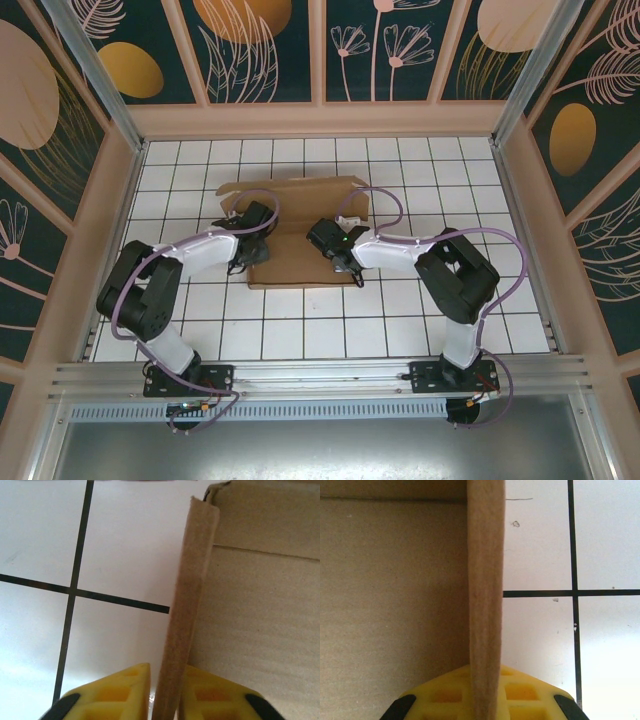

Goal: Fold the paper box

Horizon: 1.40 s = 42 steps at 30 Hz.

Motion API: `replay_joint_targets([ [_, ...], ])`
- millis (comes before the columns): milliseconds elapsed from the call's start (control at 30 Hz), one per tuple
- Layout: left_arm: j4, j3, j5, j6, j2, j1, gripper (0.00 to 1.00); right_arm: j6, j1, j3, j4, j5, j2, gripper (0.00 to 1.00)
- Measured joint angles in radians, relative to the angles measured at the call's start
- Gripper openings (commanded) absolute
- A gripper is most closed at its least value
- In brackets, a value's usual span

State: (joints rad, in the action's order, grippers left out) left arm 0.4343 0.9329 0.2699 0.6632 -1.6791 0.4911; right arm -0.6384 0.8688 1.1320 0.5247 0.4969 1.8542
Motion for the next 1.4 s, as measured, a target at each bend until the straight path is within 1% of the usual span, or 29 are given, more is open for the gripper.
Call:
replay_joint_targets([
  [67,0.0,0.006,0.003,-0.013,-0.005,0.005,0.01,0.0,0.003,0.001,0.0,0.002,0.0,0.02],
  [100,0.003,0.01,0.01,-0.015,-0.006,0.006,0.0,-0.001,0.005,0.002,0.004,0.005,0.0,0.02],
  [333,0.048,0.052,0.082,-0.024,-0.022,0.035,0.0,-0.026,0.026,0.023,0.043,0.031,0.001,0.03],
  [400,0.05,0.057,0.088,-0.024,-0.023,0.041,0.04,-0.031,0.027,0.024,0.052,0.036,0.001,0.05],
  [467,0.048,0.056,0.085,-0.024,-0.032,0.042,0.08,-0.031,0.027,0.024,0.053,0.035,0.004,0.09],
  [500,0.044,0.054,0.08,-0.024,-0.039,0.041,0.11,-0.031,0.027,0.024,0.052,0.033,0.006,0.13],
  [567,0.032,0.043,0.075,-0.023,-0.043,0.041,0.22,-0.024,0.022,0.009,0.039,0.023,0.006,0.23],
  [633,0.006,0.026,0.07,-0.016,-0.039,0.041,0.37,-0.012,0.01,-0.03,0.007,-0.003,-0.003,0.34],
  [667,-0.004,0.016,0.066,-0.014,-0.033,0.041,0.41,-0.005,0.002,-0.053,-0.008,-0.017,-0.014,0.4],
  [733,-0.019,-0.01,0.053,-0.013,-0.004,0.041,0.51,0.011,-0.023,-0.096,-0.036,-0.043,-0.064,0.56],
  [833,-0.04,-0.038,0.039,-0.011,0.081,0.041,0.65,0.043,-0.051,-0.143,-0.08,-0.064,-0.172,0.77],
  [867,-0.049,-0.045,0.031,-0.012,0.115,0.041,0.68,0.056,-0.054,-0.153,-0.098,-0.07,-0.205,0.8],
  [933,-0.074,-0.058,0.021,-0.019,0.196,0.041,0.72,0.083,-0.054,-0.173,-0.144,-0.08,-0.283,0.81],
  [967,-0.089,-0.064,0.016,-0.023,0.233,0.041,0.73,0.094,-0.054,-0.181,-0.166,-0.083,-0.314,0.8],
  [1100,-0.151,-0.125,0.003,-0.044,0.403,0.04,0.73,0.161,-0.058,-0.238,-0.265,-0.105,-0.445,0.71],
  [1167,-0.17,-0.172,0.004,-0.069,0.515,0.04,0.74,0.208,-0.06,-0.291,-0.322,-0.116,-0.534,0.7],
  [1200,-0.18,-0.194,0.008,-0.088,0.57,0.04,0.78,0.237,-0.064,-0.328,-0.363,-0.132,-0.592,0.67],
  [1233,-0.201,-0.22,0.021,-0.107,0.631,0.04,0.78,0.275,-0.074,-0.373,-0.421,-0.159,-0.654,0.58],
  [1267,-0.227,-0.242,0.034,-0.131,0.679,0.04,0.78,0.319,-0.085,-0.418,-0.483,-0.192,-0.712,0.56],
  [1300,-0.273,-0.272,0.044,-0.167,0.733,0.04,0.76,0.375,-0.096,-0.471,-0.547,-0.227,-0.774,0.58],
  [1333,-0.325,-0.301,0.05,-0.208,0.774,0.04,0.71,0.435,-0.105,-0.517,-0.602,-0.255,-0.827,0.59],
  [1400,-0.445,-0.353,0.065,-0.287,0.821,0.039,0.59,0.525,-0.117,-0.547,-0.646,-0.287,-0.875,0.61],
])
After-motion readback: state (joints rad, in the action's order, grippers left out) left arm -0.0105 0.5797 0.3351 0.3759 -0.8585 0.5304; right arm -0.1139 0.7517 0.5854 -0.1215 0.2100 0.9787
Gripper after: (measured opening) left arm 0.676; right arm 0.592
